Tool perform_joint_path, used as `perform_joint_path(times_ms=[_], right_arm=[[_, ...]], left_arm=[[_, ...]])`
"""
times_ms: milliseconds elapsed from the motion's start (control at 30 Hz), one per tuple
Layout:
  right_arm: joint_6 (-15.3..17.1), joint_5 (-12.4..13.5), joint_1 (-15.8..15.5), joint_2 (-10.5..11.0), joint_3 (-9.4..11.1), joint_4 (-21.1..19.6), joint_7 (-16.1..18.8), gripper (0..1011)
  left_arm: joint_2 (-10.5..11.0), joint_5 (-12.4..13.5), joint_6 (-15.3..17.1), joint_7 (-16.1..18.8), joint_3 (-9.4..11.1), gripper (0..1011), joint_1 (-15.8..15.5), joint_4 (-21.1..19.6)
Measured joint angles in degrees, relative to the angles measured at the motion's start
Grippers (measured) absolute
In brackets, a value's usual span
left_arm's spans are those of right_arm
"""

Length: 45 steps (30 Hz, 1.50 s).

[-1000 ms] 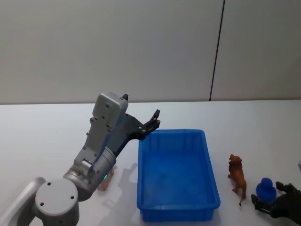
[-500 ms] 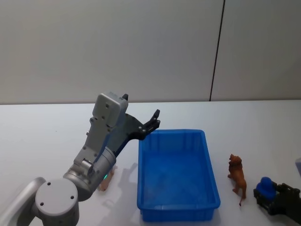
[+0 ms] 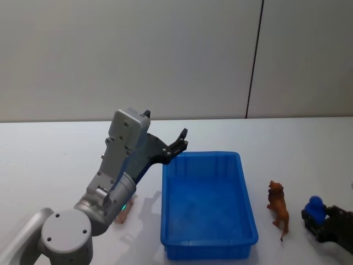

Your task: Pick up the two dolls from the table and place them into the box.

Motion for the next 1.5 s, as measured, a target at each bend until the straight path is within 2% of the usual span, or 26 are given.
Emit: perform_joint_path(times_ms=[333,667,900,1133,1500], right_arm=[[-3.5,0.6,-0.1,0.3,0.5,-3.9,-0.7,418],[-4.7,1.1,0.9,0.0,0.4,-7.8,2.2,361],[-2.8,1.1,2.2,-1.1,-0.8,-9.4,6.1,321],[-0.2,0.4,3.4,-2.8,-2.7,-9.2,9.4,288],[1.7,-1.0,4.6,-4.9,-4.9,-8.2,11.9,268]], left_arm=[[0.0,0.0,0.0,0.0,0.0,1001,0.0,0.0],[0.0,0.0,0.0,0.0,0.0,1001,0.0,0.0],[0.0,0.0,0.0,0.0,0.0,1001,0.0,0.0],[0.0,0.0,0.0,0.0,0.0,1001,0.0,0.0],[0.0,0.0,0.0,0.0,0.0,1001,0.0,0.0]])
